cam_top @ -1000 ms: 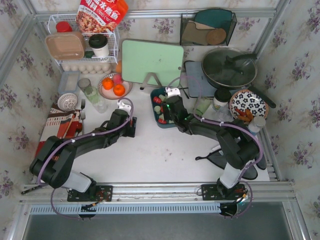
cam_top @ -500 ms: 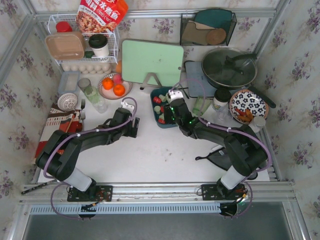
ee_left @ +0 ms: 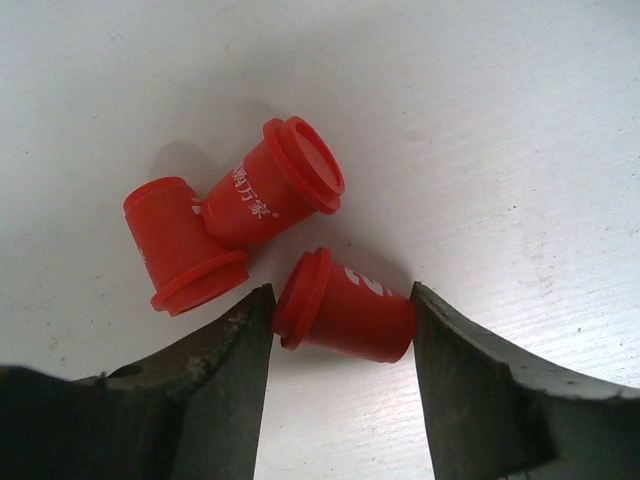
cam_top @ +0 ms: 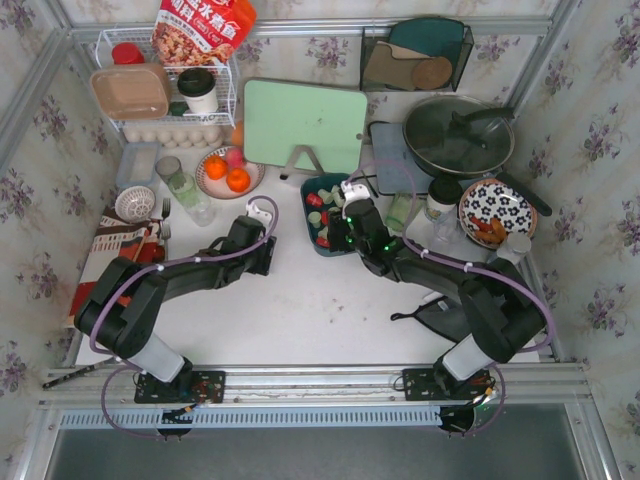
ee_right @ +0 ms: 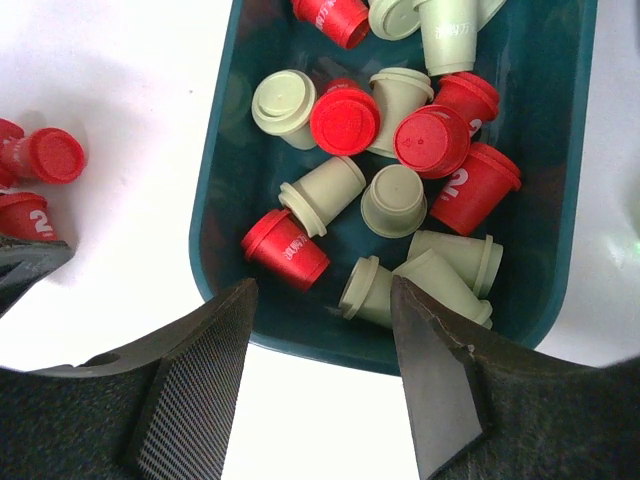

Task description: Mix the coffee capsules in the storage basket

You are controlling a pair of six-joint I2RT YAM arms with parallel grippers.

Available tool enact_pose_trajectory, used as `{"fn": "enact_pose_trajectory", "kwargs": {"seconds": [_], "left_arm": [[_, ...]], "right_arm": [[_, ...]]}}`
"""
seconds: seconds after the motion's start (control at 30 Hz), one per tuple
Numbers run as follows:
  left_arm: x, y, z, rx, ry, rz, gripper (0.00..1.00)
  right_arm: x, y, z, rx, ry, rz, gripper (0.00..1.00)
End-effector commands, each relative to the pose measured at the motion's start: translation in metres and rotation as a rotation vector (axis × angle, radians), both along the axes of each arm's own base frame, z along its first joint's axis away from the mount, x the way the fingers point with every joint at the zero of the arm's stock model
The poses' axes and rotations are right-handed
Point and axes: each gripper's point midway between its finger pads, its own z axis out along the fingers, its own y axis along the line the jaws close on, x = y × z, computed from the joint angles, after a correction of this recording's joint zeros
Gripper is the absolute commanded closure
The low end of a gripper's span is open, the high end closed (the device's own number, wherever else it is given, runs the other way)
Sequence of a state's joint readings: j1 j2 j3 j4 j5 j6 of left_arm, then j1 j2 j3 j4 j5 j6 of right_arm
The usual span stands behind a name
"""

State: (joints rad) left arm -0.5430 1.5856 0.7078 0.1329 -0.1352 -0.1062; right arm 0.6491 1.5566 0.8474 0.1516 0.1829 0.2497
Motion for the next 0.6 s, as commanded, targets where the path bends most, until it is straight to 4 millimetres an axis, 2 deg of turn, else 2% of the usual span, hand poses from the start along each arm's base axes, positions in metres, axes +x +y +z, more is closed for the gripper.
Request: {"fn": "enact_pose_trajectory", "kwargs": {"seconds": [0.0,0.13,0.27,0.37,0.47,0.57], "left_arm": [[0.003,0.000,0.005,0.003,-0.024,-0.004,0.48],[0.000,-0.002,0.008,-0.008,-0.029,-0.014,0.52],[-0.004,-0.015,0.022,-0.061,-0.085,-0.069,0.52],[-0.012,-0.030,0.044,-0.142,-0.185,-0.152,0.52],[-0.029,-0.051,0.072,-0.267,-0.325,-0.296,0.52],[-0.044,-0.063,0.096,-0.350,-0.450,-0.398,0.52]], "right_arm": [[-0.001,0.001,0.009,0.029,-0.012,-0.001,0.37],[-0.004,0.005,0.015,0.048,-0.008,0.013,0.36],[-0.010,0.016,0.025,0.097,0.008,0.069,0.35],[-0.021,0.031,0.036,0.161,0.028,0.144,0.34],[-0.036,0.047,0.048,0.232,0.037,0.226,0.34],[-0.052,0.065,0.056,0.297,0.059,0.315,0.34]]}}
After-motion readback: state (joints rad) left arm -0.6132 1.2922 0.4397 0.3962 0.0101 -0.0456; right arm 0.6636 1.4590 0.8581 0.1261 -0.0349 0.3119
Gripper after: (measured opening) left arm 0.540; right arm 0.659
